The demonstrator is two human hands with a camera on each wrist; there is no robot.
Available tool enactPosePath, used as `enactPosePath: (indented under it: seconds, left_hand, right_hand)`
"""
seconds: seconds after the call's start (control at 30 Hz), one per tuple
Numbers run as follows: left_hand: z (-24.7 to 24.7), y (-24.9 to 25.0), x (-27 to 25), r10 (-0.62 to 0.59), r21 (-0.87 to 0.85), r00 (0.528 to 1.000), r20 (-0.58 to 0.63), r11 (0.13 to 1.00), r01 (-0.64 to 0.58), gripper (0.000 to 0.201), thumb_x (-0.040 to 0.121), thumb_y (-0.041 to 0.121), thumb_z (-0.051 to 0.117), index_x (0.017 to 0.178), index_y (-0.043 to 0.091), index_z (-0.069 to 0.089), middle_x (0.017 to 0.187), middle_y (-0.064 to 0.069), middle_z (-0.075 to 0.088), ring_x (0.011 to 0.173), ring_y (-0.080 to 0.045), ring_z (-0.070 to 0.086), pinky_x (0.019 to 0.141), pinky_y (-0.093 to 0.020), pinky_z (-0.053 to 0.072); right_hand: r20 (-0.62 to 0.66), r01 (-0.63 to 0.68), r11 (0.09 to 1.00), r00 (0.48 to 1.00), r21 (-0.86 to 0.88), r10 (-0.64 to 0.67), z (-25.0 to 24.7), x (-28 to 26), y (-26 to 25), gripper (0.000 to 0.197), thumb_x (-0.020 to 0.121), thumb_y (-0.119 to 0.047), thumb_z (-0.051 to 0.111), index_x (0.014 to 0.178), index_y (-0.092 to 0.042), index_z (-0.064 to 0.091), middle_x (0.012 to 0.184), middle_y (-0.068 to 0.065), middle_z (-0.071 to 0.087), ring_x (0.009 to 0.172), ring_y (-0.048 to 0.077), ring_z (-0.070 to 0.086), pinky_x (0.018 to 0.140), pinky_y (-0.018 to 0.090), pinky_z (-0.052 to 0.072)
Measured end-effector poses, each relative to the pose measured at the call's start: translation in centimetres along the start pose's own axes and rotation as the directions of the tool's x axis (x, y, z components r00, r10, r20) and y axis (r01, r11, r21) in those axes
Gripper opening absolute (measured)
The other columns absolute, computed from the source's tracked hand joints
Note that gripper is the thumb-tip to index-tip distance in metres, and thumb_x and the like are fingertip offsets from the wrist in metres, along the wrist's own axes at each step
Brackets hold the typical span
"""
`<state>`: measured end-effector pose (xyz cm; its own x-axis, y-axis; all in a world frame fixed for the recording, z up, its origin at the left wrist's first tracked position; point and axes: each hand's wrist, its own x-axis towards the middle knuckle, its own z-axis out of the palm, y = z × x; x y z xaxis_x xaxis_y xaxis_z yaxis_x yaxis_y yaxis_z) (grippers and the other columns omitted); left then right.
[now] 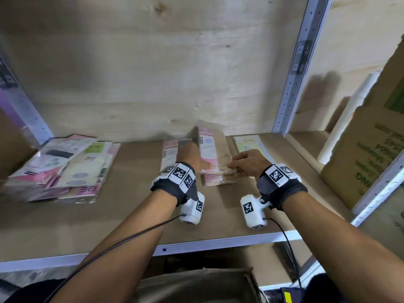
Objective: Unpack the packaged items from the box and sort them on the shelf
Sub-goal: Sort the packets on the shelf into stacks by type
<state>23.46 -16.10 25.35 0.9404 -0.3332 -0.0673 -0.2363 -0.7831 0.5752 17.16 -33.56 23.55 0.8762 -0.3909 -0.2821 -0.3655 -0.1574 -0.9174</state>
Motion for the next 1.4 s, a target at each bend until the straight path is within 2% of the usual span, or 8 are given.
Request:
enactPosePath:
  seconds: [0.17,0.43,0.6,0.83,0.93,1.17,1.3,1.4]
  left_hand:
    - [1.0,0.9,0.1,-0.065,0.136,0.998,0.004,0.989,0.064,0.059,0.072,0.035,0.088,0.113,-0.001,0.065,0.119,-0.017,0.066,0.107,-0.031,0.065,0.089,-0.039,0.056]
    - [1.3,1.6,0.1,-0.094,0.221,0.996,-0.005,0.971,0.093,0.067,0.072,0.033,0.087,0.123,0.000,0.058,0.127,-0.018,0.060,0.111,-0.033,0.063,0.090,-0.038,0.055]
    - [1.5,1.8,0.1,-0.083,0.243,0.996,0.021,0.967,0.075,0.061,0.073,0.034,0.087,0.117,0.000,0.061,0.122,-0.017,0.064,0.111,-0.032,0.064,0.090,-0.037,0.056]
    - [0.9,2.5,-0.5,-0.099,0.240,0.994,0.050,0.967,0.084,0.062,0.073,0.027,0.087,0.122,0.000,0.061,0.121,-0.017,0.066,0.108,-0.031,0.067,0.091,-0.041,0.057]
    - [0.0,2.7,-1.3,-0.094,0.234,0.994,0.056,0.969,0.078,0.071,0.075,0.019,0.084,0.134,-0.004,0.051,0.120,-0.018,0.067,0.104,-0.032,0.070,0.090,-0.041,0.058]
    - [-4.0,0.7,-3.0,-0.034,0.089,0.999,-0.001,0.996,0.034,0.040,0.080,0.035,0.080,0.092,-0.001,0.067,0.092,-0.013,0.073,0.084,-0.027,0.073,0.065,-0.029,0.054]
    - [-7.7,-3.9,-3.8,-0.071,-0.082,0.993,-0.095,0.995,0.063,0.038,0.082,0.034,0.077,0.099,-0.001,0.072,0.093,-0.017,0.075,0.089,-0.033,0.073,0.084,-0.041,0.060]
    - [-10.1,-8.4,-4.3,-0.143,-0.276,0.978,-0.152,0.956,0.097,0.022,0.082,0.023,0.076,0.092,0.003,0.076,0.085,-0.016,0.077,0.084,-0.032,0.075,0.083,-0.043,0.062]
  right_hand:
    - [0.030,-0.018,0.989,0.999,-0.144,0.023,-0.4,0.1,-0.1,0.026,0.076,0.000,0.081,0.099,0.007,0.072,0.095,0.025,0.074,0.085,0.040,0.073,0.084,0.048,0.060]
    - [0.005,-0.023,0.967,1.000,-0.253,0.026,-0.4,-0.7,-0.7,0.049,0.077,0.001,0.080,0.121,-0.004,0.061,0.086,0.013,0.067,0.056,0.020,0.066,0.045,0.026,0.057]
    - [0.010,-0.009,0.953,1.000,-0.304,0.012,-0.4,-0.6,-0.6,0.053,0.076,-0.002,0.082,0.125,-0.010,0.063,0.106,0.016,0.066,0.066,0.023,0.068,0.049,0.028,0.059]
    - [0.038,0.000,0.923,0.999,-0.384,0.015,-0.8,-0.4,-0.8,0.055,0.076,-0.009,0.082,0.127,-0.011,0.062,0.100,0.015,0.071,0.081,0.028,0.074,0.066,0.035,0.063]
    - [0.047,0.031,0.888,0.999,-0.458,-0.011,-0.9,-0.7,-1.3,0.053,0.078,-0.014,0.081,0.127,-0.014,0.062,0.100,0.010,0.070,0.081,0.023,0.072,0.061,0.027,0.059]
    - [-0.028,0.130,0.798,0.983,-0.588,-0.181,-0.6,-1.7,-3.3,0.045,0.085,-0.026,0.074,0.128,-0.017,0.062,0.127,0.008,0.063,0.114,0.024,0.061,0.091,0.027,0.049]
    - [0.040,0.290,0.784,0.946,-0.549,-0.322,2.2,-2.4,-5.4,0.021,0.086,-0.022,0.071,0.106,-0.018,0.071,0.106,0.009,0.071,0.095,0.022,0.066,0.087,0.036,0.056]
    - [0.163,0.369,0.809,0.929,-0.457,-0.331,5.8,-3.0,-6.8,0.012,0.088,-0.013,0.068,0.098,-0.010,0.072,0.088,0.013,0.074,0.071,0.020,0.068,0.069,0.032,0.060]
